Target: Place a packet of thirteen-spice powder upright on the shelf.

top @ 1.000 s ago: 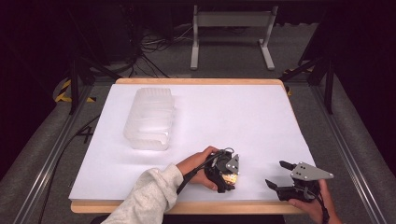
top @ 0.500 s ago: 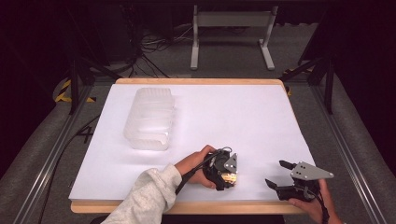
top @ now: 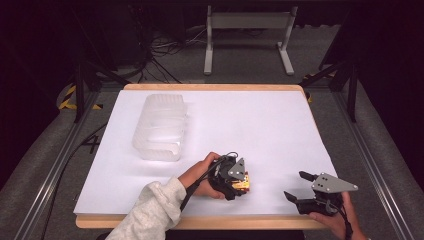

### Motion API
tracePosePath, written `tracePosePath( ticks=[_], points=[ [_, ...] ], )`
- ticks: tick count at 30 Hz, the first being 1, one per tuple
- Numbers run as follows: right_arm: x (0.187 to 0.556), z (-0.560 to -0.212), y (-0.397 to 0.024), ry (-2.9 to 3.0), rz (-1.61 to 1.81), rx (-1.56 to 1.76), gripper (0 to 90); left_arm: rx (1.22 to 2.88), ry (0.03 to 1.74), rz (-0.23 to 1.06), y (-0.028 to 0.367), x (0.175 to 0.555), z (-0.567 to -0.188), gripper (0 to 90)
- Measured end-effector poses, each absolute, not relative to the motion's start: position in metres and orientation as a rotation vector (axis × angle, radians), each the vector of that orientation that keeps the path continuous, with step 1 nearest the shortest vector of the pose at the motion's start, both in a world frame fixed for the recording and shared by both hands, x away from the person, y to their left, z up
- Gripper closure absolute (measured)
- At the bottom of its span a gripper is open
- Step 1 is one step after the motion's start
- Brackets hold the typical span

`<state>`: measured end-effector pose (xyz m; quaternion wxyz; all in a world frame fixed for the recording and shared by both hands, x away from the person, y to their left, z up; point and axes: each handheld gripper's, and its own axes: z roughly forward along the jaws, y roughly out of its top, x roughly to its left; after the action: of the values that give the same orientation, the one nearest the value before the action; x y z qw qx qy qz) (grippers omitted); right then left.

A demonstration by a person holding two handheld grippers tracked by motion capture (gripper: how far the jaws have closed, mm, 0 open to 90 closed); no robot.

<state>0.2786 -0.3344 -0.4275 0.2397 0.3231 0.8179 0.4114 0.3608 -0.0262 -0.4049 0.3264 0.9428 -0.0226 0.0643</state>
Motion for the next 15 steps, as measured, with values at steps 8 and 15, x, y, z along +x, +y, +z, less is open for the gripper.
tracePosePath(
  ticks=[8,15],
  points=[
    [0.279,-0.427,-0.334,2.239,1.128,0.881,16.6,2.404,0.041,0.224,-0.005,0.366,-0.395,32.5],
    [0.28,-0.427,-0.333,2.237,1.131,0.877,16.6,2.334,0.127,0.309,0.011,0.367,-0.386,32.5]
  ],
)
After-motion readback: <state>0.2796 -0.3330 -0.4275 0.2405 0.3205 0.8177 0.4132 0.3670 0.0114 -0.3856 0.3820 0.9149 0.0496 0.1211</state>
